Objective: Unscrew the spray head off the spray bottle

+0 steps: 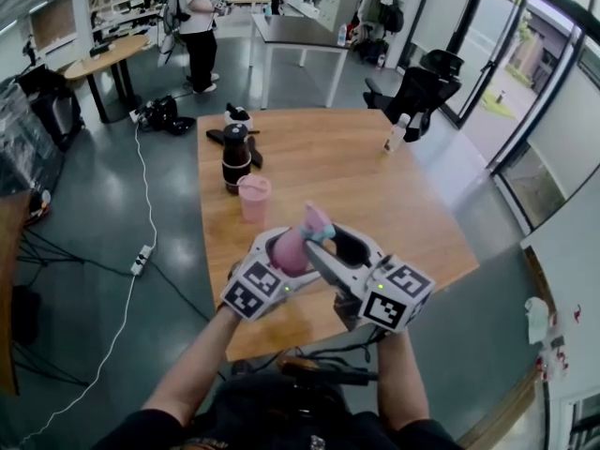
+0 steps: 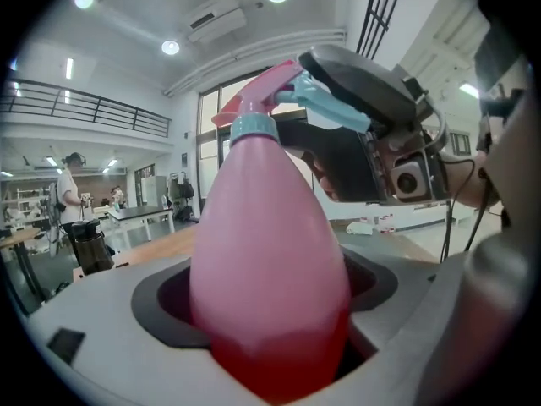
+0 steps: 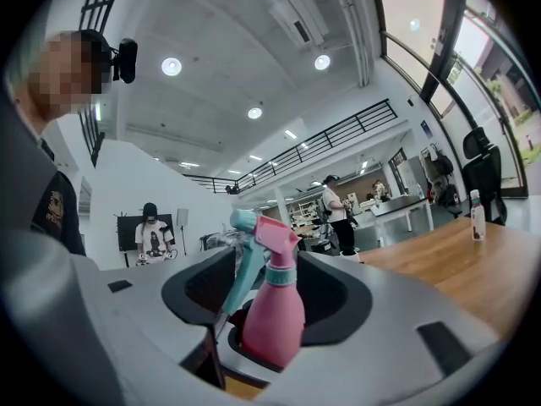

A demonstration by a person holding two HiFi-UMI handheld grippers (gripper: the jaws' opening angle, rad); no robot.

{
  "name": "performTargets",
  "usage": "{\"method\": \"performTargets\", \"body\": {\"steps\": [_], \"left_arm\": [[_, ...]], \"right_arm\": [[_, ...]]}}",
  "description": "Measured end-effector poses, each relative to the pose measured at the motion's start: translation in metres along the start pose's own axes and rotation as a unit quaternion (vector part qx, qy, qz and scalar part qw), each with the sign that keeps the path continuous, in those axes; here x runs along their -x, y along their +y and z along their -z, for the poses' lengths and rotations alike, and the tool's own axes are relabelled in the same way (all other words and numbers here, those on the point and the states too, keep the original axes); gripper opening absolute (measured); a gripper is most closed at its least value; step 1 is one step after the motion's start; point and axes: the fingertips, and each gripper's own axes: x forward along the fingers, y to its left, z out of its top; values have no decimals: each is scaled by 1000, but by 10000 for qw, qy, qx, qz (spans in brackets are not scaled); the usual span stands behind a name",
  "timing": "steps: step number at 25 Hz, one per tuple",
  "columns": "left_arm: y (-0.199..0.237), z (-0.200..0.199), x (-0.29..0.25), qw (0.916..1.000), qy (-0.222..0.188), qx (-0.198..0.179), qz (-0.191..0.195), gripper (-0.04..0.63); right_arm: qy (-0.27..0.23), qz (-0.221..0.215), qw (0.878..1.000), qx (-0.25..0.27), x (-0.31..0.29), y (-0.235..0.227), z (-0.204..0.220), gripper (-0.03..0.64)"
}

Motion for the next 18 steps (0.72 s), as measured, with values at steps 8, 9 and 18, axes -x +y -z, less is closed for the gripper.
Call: {"method": "performTargets", "body": {"steps": [8, 9, 18], "left_arm": [[-4, -9, 10, 9990, -279, -38, 357, 443], [-5, -10, 11, 9988, -294, -46, 377, 443], [-12, -19, 14, 9977, -453, -27, 504, 443]], "right_arm": [[-5, 130, 9998, 129, 14, -16, -3, 202], [-18, 135, 9998, 119, 15, -18, -4, 204], [-62, 313, 9995, 35, 21, -37, -6, 203]]}}
